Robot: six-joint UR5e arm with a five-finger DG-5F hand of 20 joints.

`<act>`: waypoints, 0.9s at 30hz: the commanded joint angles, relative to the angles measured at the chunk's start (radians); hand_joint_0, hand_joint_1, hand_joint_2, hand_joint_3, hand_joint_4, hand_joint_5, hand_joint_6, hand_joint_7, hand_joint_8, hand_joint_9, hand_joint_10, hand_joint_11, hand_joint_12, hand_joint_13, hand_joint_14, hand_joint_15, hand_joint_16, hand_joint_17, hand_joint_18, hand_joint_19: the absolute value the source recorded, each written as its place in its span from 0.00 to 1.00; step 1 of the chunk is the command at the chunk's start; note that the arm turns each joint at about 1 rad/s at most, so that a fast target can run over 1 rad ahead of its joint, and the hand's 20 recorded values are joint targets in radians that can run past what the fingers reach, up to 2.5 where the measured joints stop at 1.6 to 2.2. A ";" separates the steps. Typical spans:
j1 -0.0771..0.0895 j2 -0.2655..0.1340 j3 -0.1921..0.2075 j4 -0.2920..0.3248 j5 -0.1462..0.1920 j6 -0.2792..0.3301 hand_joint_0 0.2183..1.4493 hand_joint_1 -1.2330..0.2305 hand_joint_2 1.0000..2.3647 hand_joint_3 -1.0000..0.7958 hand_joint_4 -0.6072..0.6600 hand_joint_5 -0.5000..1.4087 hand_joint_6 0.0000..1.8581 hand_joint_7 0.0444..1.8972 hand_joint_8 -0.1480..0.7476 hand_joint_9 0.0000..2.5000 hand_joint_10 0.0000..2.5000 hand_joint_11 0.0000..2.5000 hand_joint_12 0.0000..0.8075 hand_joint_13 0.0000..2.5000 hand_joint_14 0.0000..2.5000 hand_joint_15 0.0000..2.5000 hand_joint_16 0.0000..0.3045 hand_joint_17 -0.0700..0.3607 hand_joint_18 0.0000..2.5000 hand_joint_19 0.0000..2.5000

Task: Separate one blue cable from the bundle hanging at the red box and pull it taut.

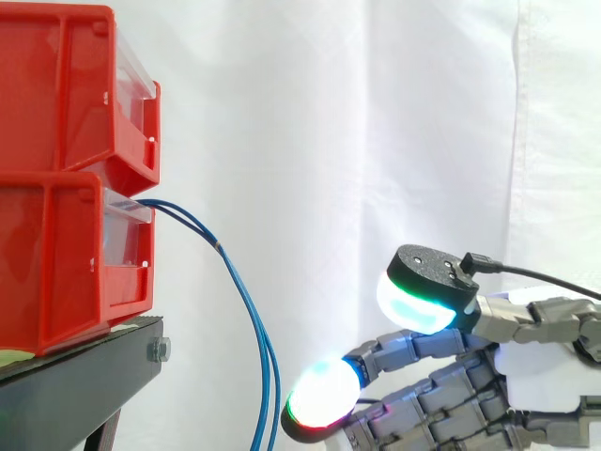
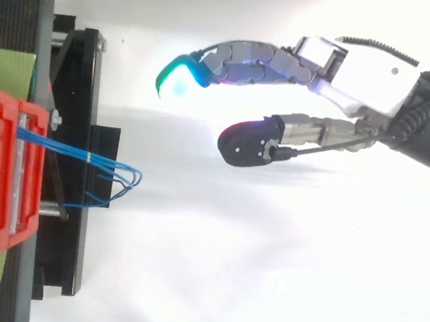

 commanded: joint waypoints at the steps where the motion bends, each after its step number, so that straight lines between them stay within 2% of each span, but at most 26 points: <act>1: -0.003 0.000 0.006 0.002 -0.003 -0.018 0.26 0.51 0.00 0.28 0.68 0.15 0.27 0.37 0.48 0.23 0.00 0.04 0.34 0.17 0.00 0.01 0.12 0.35 0.16 0.08; 5: -0.002 -0.022 0.022 0.010 -0.009 -0.023 0.26 0.51 0.00 0.28 0.68 0.16 0.27 0.38 0.49 0.23 0.00 0.04 0.34 0.17 0.00 0.01 0.12 0.35 0.16 0.08; 6: -0.003 -0.054 0.052 0.008 -0.027 -0.016 0.26 0.51 0.00 0.28 0.68 0.16 0.27 0.38 0.48 0.23 0.00 0.04 0.34 0.17 0.00 0.01 0.12 0.35 0.16 0.08; 9: -0.003 -0.073 0.075 0.007 -0.039 -0.007 0.26 0.51 0.00 0.28 0.68 0.16 0.27 0.38 0.48 0.23 0.00 0.04 0.34 0.17 0.00 0.01 0.12 0.35 0.16 0.08; 10: -0.002 -0.083 0.097 -0.004 -0.058 0.008 0.26 0.51 0.00 0.28 0.68 0.16 0.27 0.38 0.48 0.23 0.00 0.04 0.34 0.17 0.00 0.01 0.12 0.35 0.16 0.08; 12: 0.003 -0.082 0.103 -0.007 -0.061 0.010 0.26 0.51 0.00 0.28 0.69 0.16 0.27 0.38 0.48 0.23 0.00 0.04 0.34 0.17 0.00 0.01 0.12 0.35 0.16 0.08; 18: 0.015 -0.082 0.166 -0.009 -0.064 0.005 0.27 0.51 0.00 0.28 0.70 0.16 0.27 0.39 0.48 0.23 0.00 0.04 0.34 0.17 0.00 0.01 0.12 0.35 0.16 0.09; 21: 0.024 -0.082 0.167 -0.001 -0.064 -0.004 0.27 0.51 0.00 0.28 0.70 0.17 0.27 0.40 0.48 0.23 0.00 0.04 0.34 0.17 0.00 0.01 0.12 0.35 0.16 0.09; 27: 0.032 -0.082 0.175 0.005 -0.067 -0.003 0.27 0.51 0.00 0.28 0.73 0.17 0.27 0.42 0.48 0.24 0.00 0.04 0.34 0.17 0.00 0.01 0.12 0.35 0.16 0.09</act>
